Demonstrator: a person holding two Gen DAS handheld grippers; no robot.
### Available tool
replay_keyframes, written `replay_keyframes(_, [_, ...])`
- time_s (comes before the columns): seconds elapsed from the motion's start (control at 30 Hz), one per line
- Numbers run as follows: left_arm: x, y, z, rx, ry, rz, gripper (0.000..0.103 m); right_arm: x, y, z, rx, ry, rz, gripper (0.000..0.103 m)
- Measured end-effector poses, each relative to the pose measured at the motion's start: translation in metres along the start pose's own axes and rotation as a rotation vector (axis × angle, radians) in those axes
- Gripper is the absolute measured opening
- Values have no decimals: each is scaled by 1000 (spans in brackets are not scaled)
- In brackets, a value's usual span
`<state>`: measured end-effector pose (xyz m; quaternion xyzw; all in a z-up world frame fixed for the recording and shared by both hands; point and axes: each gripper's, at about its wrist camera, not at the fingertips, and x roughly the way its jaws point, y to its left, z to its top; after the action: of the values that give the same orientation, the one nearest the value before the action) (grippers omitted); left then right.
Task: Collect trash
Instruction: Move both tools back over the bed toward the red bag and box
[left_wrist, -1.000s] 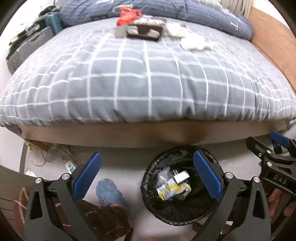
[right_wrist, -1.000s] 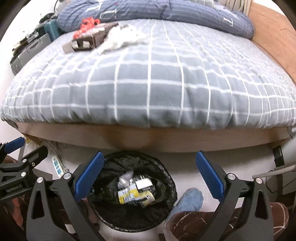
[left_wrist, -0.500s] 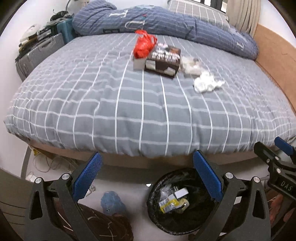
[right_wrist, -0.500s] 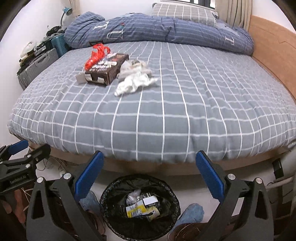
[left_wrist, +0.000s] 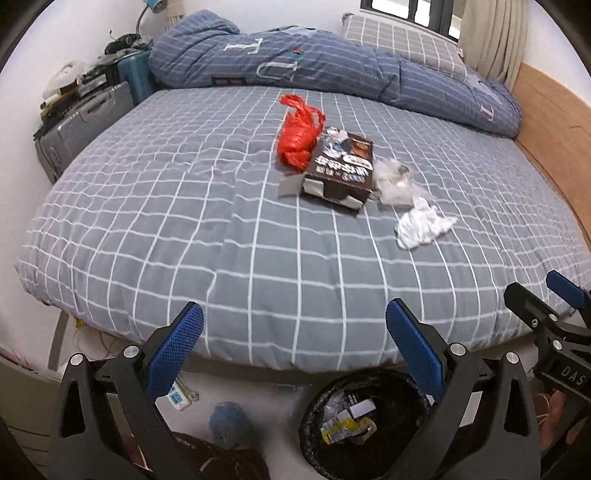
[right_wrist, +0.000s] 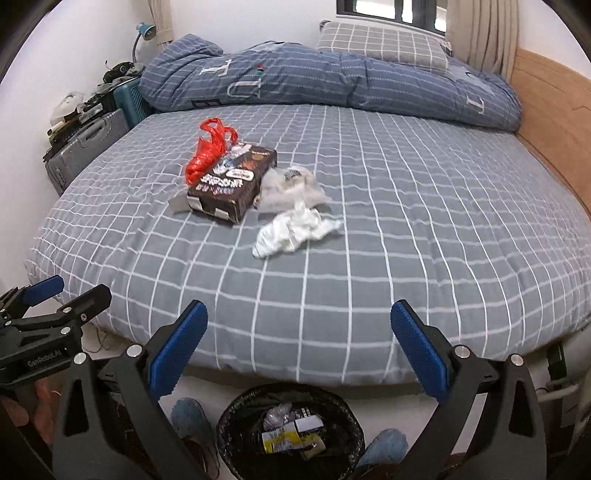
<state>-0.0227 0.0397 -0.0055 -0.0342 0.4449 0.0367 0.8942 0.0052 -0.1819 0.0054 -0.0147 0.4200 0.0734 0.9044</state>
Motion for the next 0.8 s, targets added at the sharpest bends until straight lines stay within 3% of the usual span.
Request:
replay_keyframes(0.4, [26,22,59,-21,-7,35,97,26,12,62,-46,-35,30,95])
replay_keyframes(0.8, [77,30,124,-33,-16,41,97,82,13,121,-52,-30,44,95])
